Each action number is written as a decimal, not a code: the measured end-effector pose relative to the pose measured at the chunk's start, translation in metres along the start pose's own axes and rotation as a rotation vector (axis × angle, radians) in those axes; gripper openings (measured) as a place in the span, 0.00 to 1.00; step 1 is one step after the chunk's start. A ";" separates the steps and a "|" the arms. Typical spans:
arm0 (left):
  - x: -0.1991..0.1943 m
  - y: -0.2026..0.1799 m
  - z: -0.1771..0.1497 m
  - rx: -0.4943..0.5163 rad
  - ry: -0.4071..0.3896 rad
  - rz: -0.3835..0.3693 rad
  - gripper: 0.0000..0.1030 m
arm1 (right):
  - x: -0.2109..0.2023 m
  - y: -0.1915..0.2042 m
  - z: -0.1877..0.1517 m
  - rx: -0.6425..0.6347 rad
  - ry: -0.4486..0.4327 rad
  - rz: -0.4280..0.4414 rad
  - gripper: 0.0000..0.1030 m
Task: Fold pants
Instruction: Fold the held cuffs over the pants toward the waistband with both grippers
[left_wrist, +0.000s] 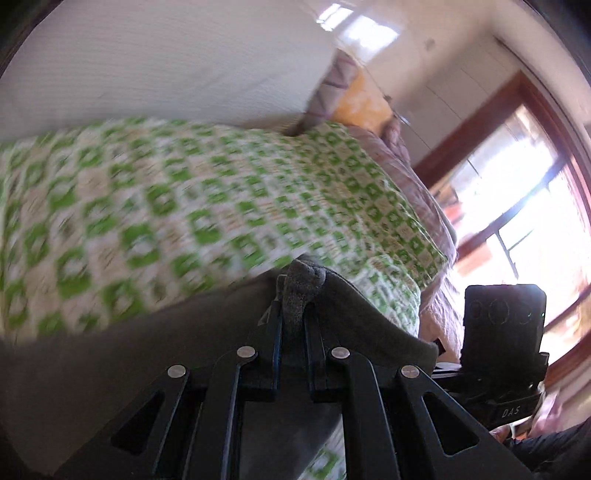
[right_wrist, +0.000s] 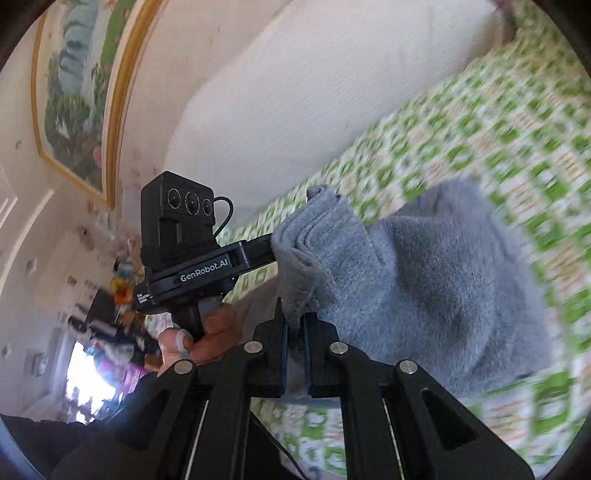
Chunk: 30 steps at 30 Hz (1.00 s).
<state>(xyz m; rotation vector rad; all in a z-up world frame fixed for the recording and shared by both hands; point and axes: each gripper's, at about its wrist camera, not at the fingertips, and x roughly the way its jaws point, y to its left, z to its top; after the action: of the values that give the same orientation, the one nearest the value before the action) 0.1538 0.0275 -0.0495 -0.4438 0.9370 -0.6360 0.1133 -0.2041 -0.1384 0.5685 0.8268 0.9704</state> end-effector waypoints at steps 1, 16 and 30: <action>-0.004 0.010 -0.005 -0.021 -0.001 0.005 0.08 | 0.010 0.001 -0.003 0.000 0.023 0.007 0.08; -0.035 0.076 -0.050 -0.169 0.031 0.135 0.14 | 0.095 0.000 -0.027 0.011 0.243 -0.011 0.22; -0.084 0.022 -0.086 -0.212 -0.097 0.311 0.53 | 0.034 0.019 0.009 -0.161 0.066 -0.161 0.60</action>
<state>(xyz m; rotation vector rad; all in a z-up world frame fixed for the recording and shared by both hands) 0.0508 0.0933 -0.0576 -0.5001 0.9606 -0.2310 0.1221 -0.1658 -0.1314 0.3279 0.8312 0.9017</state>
